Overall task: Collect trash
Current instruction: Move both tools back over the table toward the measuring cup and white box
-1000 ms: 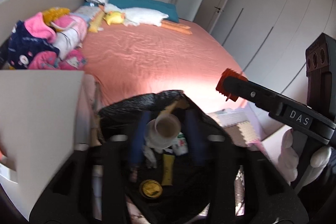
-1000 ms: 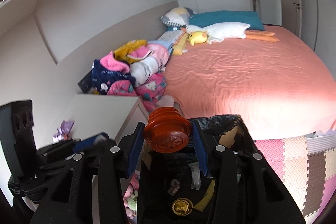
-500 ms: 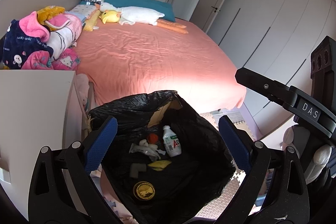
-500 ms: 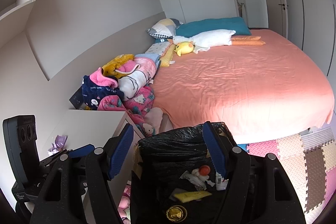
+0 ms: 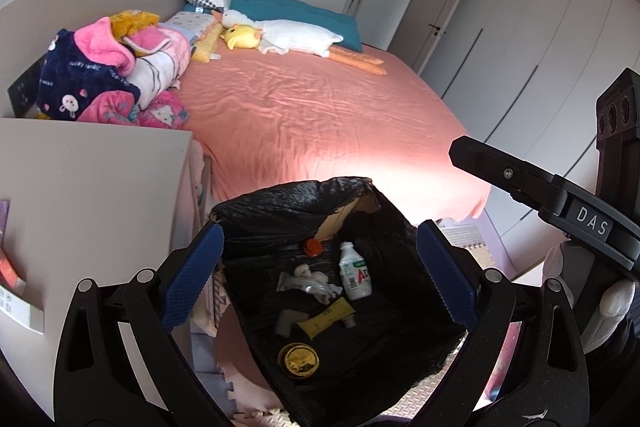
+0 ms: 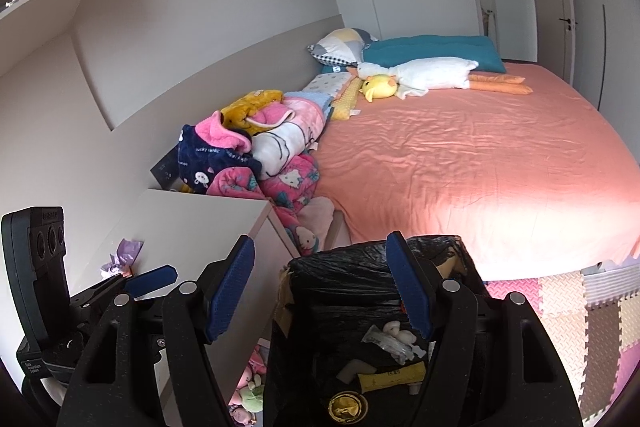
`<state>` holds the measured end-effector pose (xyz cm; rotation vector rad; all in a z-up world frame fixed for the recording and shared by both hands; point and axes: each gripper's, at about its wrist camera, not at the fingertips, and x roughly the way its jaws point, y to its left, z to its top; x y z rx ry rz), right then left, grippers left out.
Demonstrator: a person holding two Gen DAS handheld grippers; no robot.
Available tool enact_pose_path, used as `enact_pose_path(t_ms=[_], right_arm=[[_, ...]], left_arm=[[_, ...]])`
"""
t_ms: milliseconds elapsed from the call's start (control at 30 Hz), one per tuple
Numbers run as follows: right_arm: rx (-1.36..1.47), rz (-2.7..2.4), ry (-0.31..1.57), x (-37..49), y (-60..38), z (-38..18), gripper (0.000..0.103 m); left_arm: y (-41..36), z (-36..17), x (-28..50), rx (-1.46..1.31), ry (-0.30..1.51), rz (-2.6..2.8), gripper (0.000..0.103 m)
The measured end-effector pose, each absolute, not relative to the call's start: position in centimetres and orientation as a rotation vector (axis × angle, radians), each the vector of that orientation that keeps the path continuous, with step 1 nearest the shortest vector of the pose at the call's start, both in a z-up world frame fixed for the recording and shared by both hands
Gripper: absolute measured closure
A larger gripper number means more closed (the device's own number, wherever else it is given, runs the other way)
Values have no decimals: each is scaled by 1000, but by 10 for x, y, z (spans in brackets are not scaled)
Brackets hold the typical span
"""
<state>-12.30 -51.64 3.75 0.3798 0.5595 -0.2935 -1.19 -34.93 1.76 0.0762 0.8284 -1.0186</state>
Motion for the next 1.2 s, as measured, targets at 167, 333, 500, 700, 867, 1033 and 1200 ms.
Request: enact_pose_path(t_ms=[167,333,500,700,867,1033,1200], right_arm=[[369,-249,570,-108,-499,36,34],[357,-189,583,-90,-476,35,34],[341,-125,598,-72,-452,33,34],[315,-54,622,-51,-420,31,34],[286,-2,642,-37,-394,27,34],[257,48,664,-21,-367,24,34],[233,89,684,-6,-343,21,34]], left_arm=[[-330,17,-6,65,827,-974,9],[-305,15,2,56,826,-916,9],[-275,13,10,43,827,-853,9],[-239,9,18,19,832,-768,9],[-208,5,24,-7,832,-712,9],[-178,-1,30,-21,848,-634,9],[-151,-6,34,-53,849,-592,9]])
